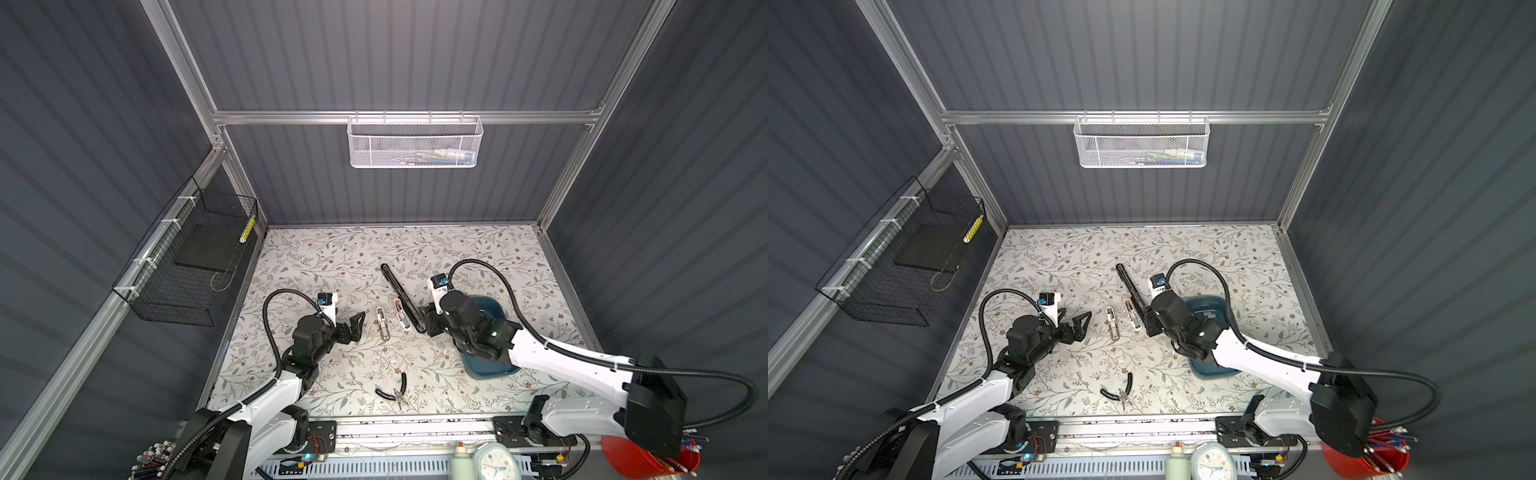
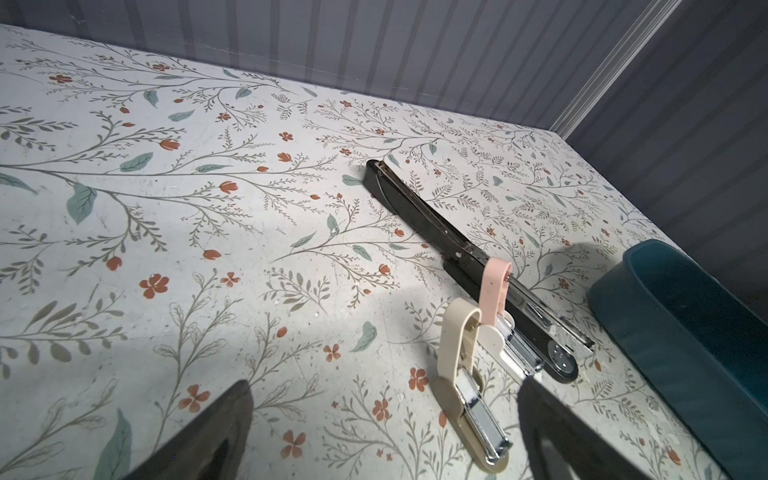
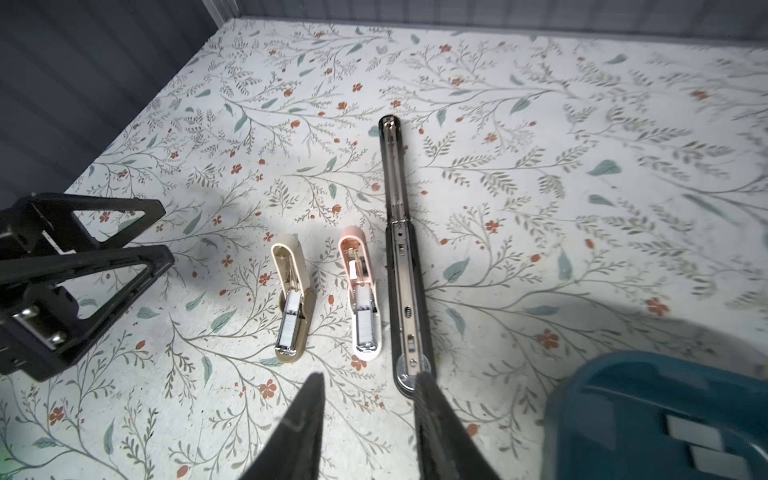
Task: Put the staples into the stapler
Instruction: 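Release the strip and move the right gripper back into the teal tray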
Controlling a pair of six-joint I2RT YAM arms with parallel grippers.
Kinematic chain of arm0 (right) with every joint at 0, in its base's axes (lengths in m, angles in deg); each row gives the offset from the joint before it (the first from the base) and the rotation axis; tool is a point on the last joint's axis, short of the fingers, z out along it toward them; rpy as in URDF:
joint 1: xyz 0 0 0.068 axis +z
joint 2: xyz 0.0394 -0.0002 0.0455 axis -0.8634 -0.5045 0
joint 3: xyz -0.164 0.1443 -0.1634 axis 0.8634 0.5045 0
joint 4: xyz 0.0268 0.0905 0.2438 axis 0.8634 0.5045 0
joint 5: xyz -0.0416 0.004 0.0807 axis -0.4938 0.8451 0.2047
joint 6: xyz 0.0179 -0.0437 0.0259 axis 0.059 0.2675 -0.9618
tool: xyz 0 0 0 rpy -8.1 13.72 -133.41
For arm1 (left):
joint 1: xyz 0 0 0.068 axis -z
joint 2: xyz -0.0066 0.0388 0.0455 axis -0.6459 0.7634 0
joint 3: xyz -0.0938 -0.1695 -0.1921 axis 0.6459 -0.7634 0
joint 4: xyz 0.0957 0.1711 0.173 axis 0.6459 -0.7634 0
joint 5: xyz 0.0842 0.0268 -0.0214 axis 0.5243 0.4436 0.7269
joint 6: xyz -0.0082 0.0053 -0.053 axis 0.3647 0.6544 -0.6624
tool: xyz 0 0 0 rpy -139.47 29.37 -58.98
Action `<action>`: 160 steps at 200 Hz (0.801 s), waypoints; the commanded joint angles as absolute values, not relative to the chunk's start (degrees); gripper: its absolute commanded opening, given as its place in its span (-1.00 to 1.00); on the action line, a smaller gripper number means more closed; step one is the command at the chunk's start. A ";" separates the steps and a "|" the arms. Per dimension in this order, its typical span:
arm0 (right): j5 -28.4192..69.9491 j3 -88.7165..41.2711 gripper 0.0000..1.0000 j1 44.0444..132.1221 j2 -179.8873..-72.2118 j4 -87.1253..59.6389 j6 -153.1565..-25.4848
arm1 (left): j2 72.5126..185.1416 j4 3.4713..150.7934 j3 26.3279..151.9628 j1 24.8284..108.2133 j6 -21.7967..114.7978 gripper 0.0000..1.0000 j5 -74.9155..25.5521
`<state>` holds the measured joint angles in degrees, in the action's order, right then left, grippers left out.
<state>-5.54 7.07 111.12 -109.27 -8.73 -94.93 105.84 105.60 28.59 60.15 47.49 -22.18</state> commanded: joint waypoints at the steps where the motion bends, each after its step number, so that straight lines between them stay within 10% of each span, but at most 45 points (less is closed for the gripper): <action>1: -13.23 7.27 -0.17 111.09 -104.62 -0.18 -97.44 | 105.70 106.75 28.75 60.09 47.92 0.99 -21.90; 160: -10.17 13.87 0.00 93.00 -87.51 19.11 -108.04 | 104.28 106.84 27.95 60.09 47.66 0.99 -20.61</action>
